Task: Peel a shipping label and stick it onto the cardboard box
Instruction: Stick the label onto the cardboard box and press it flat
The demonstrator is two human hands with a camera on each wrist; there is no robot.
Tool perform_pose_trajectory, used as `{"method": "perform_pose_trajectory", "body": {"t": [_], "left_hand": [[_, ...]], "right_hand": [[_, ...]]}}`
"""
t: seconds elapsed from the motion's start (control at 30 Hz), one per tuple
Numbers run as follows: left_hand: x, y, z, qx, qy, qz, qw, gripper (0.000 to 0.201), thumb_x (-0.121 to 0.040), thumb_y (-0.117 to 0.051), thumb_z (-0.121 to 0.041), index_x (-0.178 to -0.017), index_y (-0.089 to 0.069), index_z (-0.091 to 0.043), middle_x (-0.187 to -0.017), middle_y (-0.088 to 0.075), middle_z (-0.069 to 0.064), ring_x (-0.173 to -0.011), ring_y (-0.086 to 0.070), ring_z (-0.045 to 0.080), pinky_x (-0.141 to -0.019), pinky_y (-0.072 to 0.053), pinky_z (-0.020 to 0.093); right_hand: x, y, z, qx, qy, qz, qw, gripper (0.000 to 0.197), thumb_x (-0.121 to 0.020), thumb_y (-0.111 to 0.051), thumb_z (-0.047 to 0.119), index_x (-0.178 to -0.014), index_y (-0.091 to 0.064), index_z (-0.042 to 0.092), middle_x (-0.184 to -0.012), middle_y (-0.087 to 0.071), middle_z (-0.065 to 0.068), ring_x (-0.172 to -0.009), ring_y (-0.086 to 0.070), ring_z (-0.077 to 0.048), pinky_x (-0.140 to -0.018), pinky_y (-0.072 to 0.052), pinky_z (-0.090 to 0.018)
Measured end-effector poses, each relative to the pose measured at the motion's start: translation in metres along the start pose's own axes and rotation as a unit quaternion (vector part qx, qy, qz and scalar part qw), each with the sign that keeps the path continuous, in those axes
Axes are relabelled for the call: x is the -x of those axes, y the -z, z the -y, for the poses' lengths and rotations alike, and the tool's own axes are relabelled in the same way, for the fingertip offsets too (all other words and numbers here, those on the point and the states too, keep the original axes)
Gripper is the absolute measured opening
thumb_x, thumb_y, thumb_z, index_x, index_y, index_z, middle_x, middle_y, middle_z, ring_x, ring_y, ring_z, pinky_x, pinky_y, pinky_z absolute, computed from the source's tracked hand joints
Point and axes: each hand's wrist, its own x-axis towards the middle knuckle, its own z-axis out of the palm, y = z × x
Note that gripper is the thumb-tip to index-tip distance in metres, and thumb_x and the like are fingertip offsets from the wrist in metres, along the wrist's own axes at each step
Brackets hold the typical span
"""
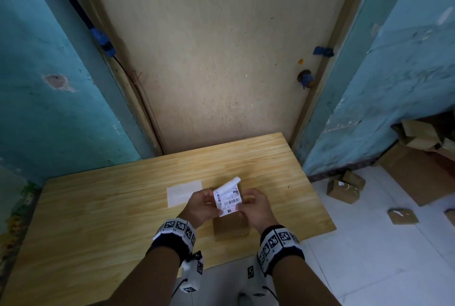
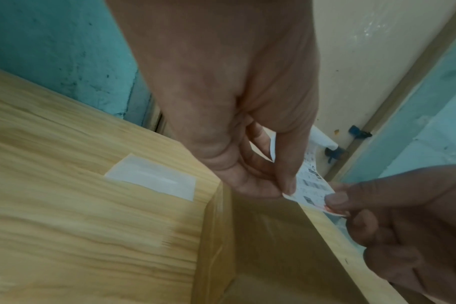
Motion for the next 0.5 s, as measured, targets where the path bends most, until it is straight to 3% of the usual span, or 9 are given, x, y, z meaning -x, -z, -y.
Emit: {"method": "perform_pose_trajectory", "body": {"t": [0.07, 0.17, 0.37, 0.5], "left_hand": [[-0.003, -0.005, 0.002, -0.028, -0.019, -0.004, 0.999, 0.041, -0.066, -0.074, 0.023, -0.088, -0.067, -0.011, -0.082, -0.076, -0.002, -0.082, -0.071, 0.019, -0.074, -0.059, 0.035], [-0.005, -0.011, 0.005, -0.033, -0.028, -0.001, 0.999, 0.046, -0.066, -0.071, 0.028, -0.088, -0.066, -0.013, -0.073, -0.077, -0.007, -0.074, -0.072, 0.008, -0.066, -0.059, 0.024], [-0.007, -0.010, 0.010, -0.070, -0.033, 0.003, 0.997, 0.041, -0.068, -0.074, 0.021, -0.089, -0.066, -0.013, -0.083, -0.073, 0.000, -0.076, -0.071, 0.012, -0.066, -0.058, 0.025], [-0.007, -0.010, 0.014, -0.075, -0.036, 0.005, 0.997, 0.037, -0.067, -0.079, 0.016, -0.095, -0.065, -0.003, -0.091, -0.075, 0.010, -0.081, -0.073, 0.018, -0.070, -0.060, 0.028]], "right_hand": [[-0.002, 0.004, -0.006, 0.035, 0.013, 0.006, 0.999, 0.017, -0.080, -0.068, -0.009, -0.084, -0.067, 0.007, -0.081, -0.075, -0.009, -0.052, -0.063, -0.015, -0.058, -0.055, -0.033], [-0.004, 0.009, -0.012, 0.047, 0.008, 0.008, 0.999, 0.019, -0.081, -0.072, -0.006, -0.071, -0.069, 0.010, -0.078, -0.074, -0.010, -0.055, -0.065, -0.019, -0.061, -0.059, -0.037], [-0.010, 0.011, -0.020, 0.078, -0.004, 0.016, 0.997, 0.008, -0.082, -0.073, -0.001, -0.082, -0.074, 0.007, -0.088, -0.078, -0.010, -0.053, -0.066, -0.015, -0.054, -0.056, -0.029], [-0.009, 0.010, -0.016, 0.112, 0.015, 0.007, 0.994, 0.013, -0.079, -0.075, 0.002, -0.079, -0.069, 0.013, -0.077, -0.074, -0.005, -0.046, -0.061, -0.005, -0.047, -0.049, -0.020]]}}
